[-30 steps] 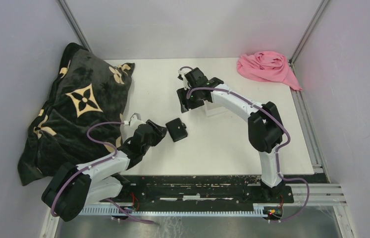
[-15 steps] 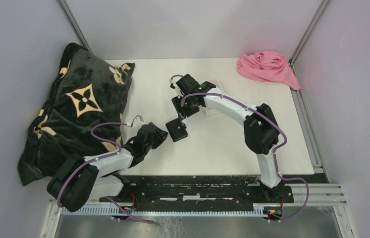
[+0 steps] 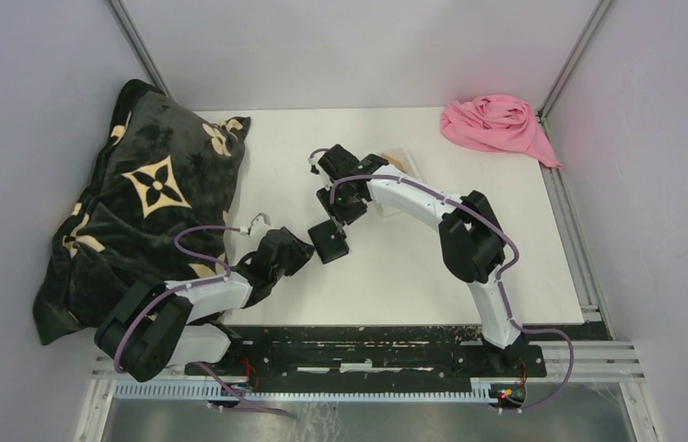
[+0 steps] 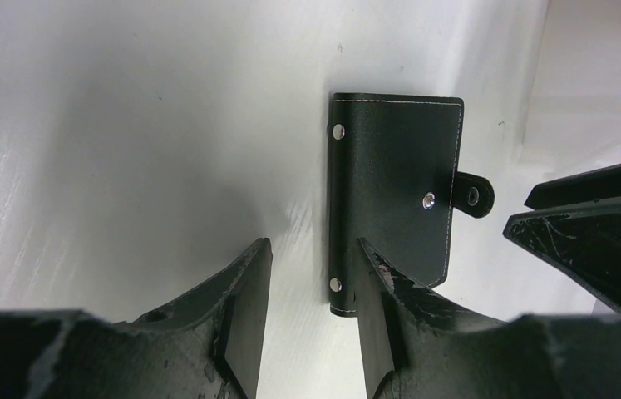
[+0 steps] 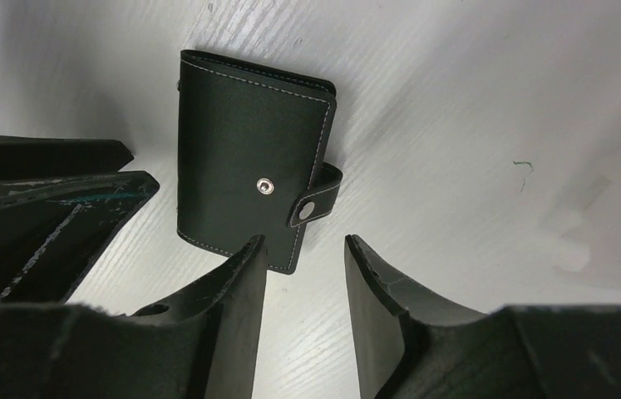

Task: Put the credit cards into the card holder
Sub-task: Close the card holder at the center of the board.

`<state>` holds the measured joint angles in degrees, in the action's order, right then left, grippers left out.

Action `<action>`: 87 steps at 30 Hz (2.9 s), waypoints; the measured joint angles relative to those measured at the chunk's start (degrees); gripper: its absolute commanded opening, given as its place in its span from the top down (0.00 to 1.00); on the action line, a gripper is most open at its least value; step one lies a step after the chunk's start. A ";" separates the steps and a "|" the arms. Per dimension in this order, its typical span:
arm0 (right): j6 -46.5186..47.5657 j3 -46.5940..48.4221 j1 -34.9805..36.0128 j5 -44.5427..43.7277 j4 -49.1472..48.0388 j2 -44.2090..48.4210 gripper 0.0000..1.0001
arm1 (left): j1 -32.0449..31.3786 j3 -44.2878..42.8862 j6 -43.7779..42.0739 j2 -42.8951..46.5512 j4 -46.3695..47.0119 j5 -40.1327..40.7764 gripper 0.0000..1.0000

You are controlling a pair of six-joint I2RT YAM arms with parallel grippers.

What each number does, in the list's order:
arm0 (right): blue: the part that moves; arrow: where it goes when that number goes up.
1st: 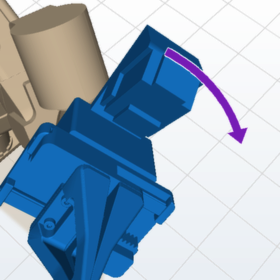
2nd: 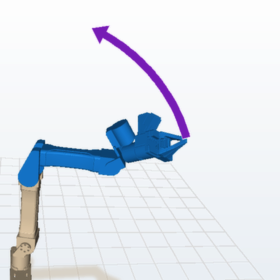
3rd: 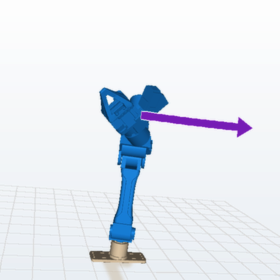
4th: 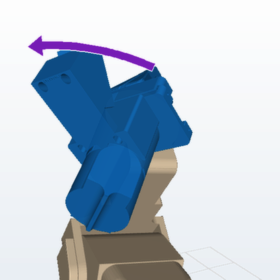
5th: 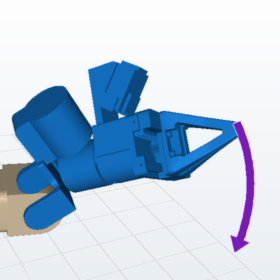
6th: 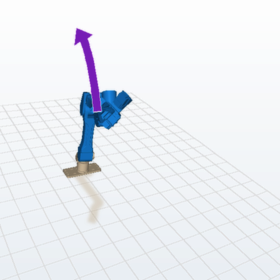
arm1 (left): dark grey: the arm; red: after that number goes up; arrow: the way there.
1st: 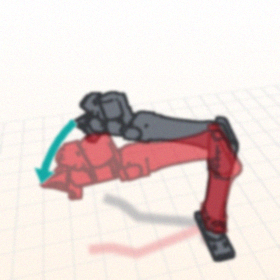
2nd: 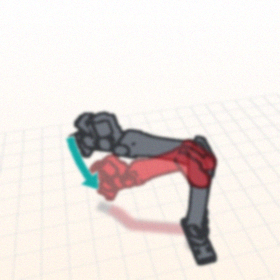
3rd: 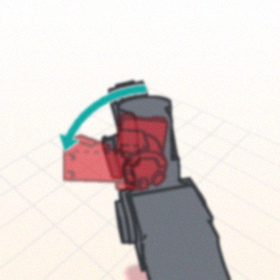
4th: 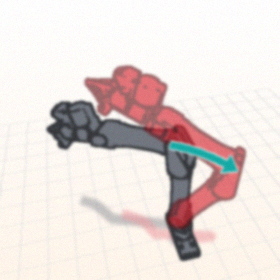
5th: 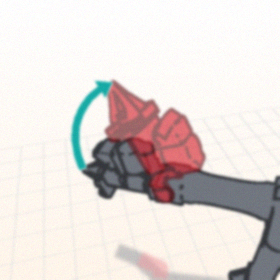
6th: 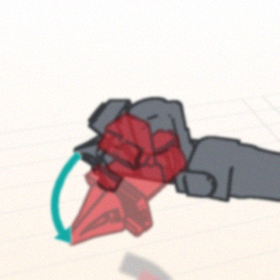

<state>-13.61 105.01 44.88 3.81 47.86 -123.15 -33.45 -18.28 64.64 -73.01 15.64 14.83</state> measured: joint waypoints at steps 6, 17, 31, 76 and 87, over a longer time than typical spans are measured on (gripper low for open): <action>0.02 3.21 0.02 -0.35 0.92 -1.60 0.56 | 0.00 -0.11 0.00 -0.61 0.81 -0.37 0.52; 0.13 4.39 0.39 -0.42 2.27 -3.61 0.64 | 0.00 -0.66 -0.02 -1.38 0.90 -0.44 0.52; 0.42 5.88 0.61 -0.39 3.28 -5.31 0.70 | 0.00 -1.22 -0.02 -1.97 0.83 -1.22 0.52; 0.48 12.37 5.03 -1.36 7.28 -9.60 0.99 | 0.00 -1.64 -0.04 -6.25 6.58 -3.65 0.56; 0.52 13.40 5.38 -1.51 7.63 -10.86 0.99 | 0.02 -1.81 -0.07 -6.95 7.21 -4.52 0.57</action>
<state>-13.08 118.41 50.26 2.31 55.48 -134.02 -33.43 -20.10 64.58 -79.96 22.85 10.31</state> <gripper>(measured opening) 0.014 0.428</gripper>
